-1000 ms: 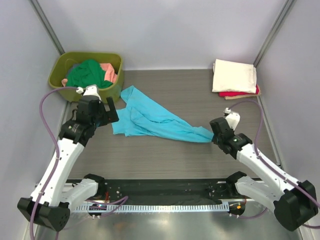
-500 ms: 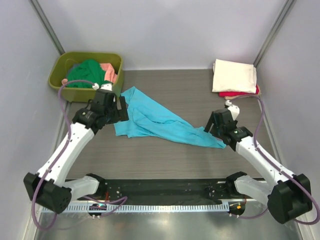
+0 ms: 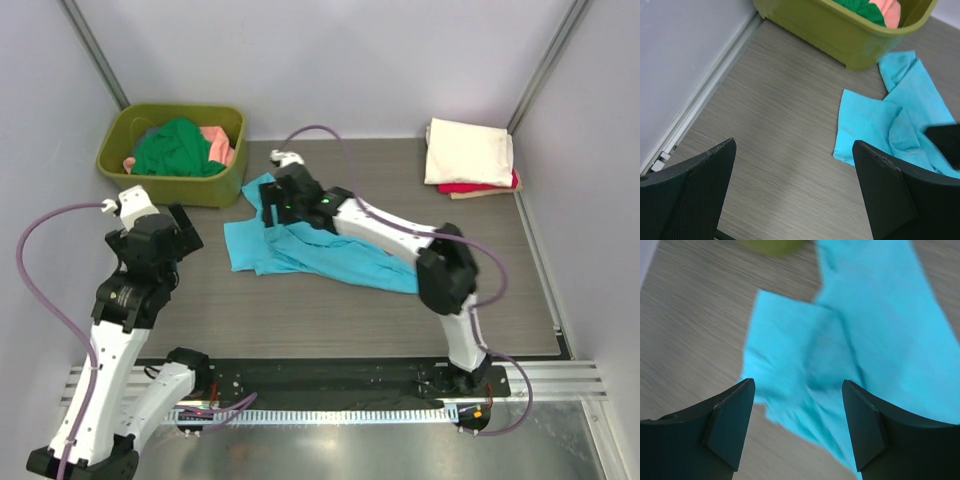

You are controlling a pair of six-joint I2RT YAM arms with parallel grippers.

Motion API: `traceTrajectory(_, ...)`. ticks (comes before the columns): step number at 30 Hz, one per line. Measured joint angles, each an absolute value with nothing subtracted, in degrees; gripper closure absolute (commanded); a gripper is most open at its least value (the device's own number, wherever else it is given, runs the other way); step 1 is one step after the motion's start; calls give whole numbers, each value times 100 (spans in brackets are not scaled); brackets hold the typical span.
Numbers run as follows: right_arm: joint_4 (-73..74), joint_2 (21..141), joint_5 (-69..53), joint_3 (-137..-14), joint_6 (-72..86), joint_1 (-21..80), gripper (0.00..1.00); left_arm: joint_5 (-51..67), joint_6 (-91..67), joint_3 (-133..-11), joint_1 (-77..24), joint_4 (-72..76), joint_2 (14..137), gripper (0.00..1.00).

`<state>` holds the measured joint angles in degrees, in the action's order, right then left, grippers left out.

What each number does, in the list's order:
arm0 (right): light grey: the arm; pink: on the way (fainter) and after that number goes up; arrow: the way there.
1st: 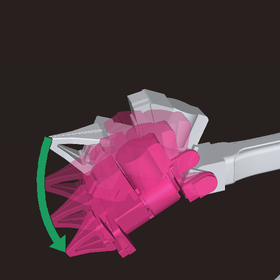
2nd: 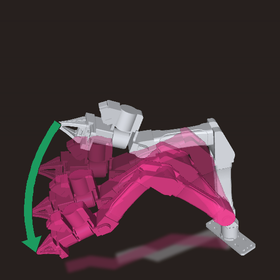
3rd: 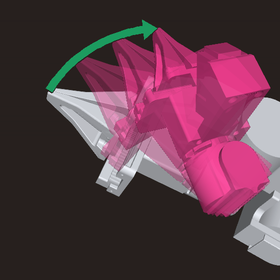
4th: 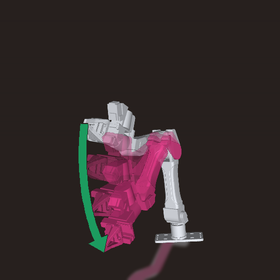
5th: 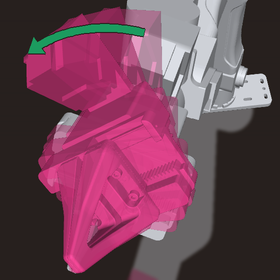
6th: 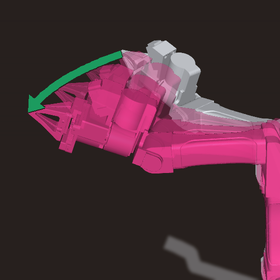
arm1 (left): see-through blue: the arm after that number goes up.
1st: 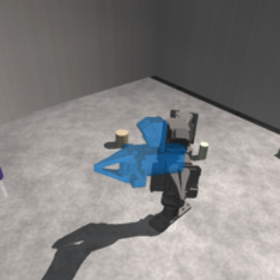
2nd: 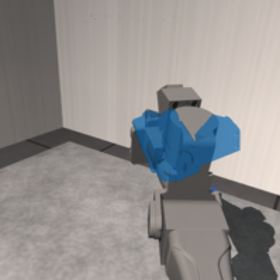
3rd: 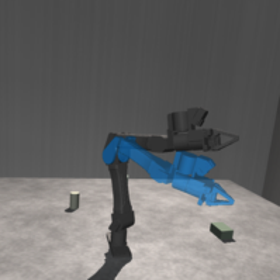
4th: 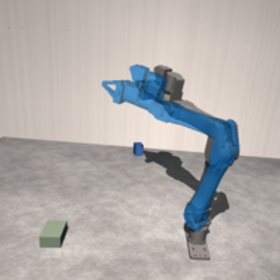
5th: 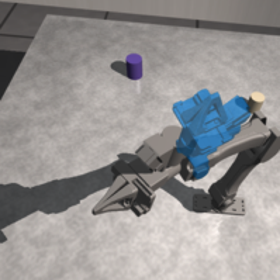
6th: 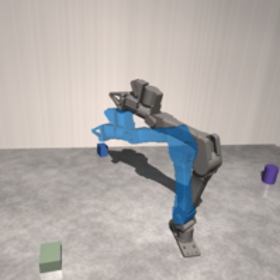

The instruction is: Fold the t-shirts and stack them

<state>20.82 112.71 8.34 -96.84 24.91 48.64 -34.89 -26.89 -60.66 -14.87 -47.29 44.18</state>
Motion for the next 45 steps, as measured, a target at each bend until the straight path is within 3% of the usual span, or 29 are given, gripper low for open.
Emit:
traceTrajectory(5, 2176, 13441, 412, -12158, 2016, 5284, 24, -3712, -2707, -6049, -1483, -4703, 4104, 0)
traceTrajectory(11, 2246, 15080, 237, -13924, 1907, 5533, 23, -3739, -2714, -6014, -1380, -4698, 4115, 0)
traceTrajectory(30, 2939, 15530, 1234, -14282, 1806, 5927, 23, -3575, -2720, -5996, -1345, -4694, 4189, 0)
traceTrajectory(34, 2989, 15506, 1291, -14223, 1793, 6034, 37, -3570, -2720, -5996, -1343, -4694, 4191, 0)
traceTrajectory(35, 2982, 15471, 1321, -14160, 1789, 6051, 46, -3570, -2720, -5996, -1341, -4694, 4193, 0)
traceTrajectory(37, 2987, 15373, 1369, -13981, 1787, 6071, 54, -3570, -2720, -5996, -1341, -4694, 4193, 0)
traceTrajectory(40, 3022, 15270, 1444, -13782, 1734, 6073, 72, -3570, -2720, -5996, -1341, -4694, 4193, 0)
traceTrajectory(41, 3037, 15238, 1472, -13727, 1708, 6069, 85, -3568, -2718, -5996, -1339, -4694, 4193, 0)
traceTrajectory(43, 3015, 15122, 1538, -13504, 1656, 6064, 97, -3570, -2718, -5996, -1339, -4694, 4195, 0)
traceTrajectory(45, 2987, 14925, 1564, -13187, 1653, 6064, 99, -3570, -2716, -5996, -1337, -4692, 4195, 0)
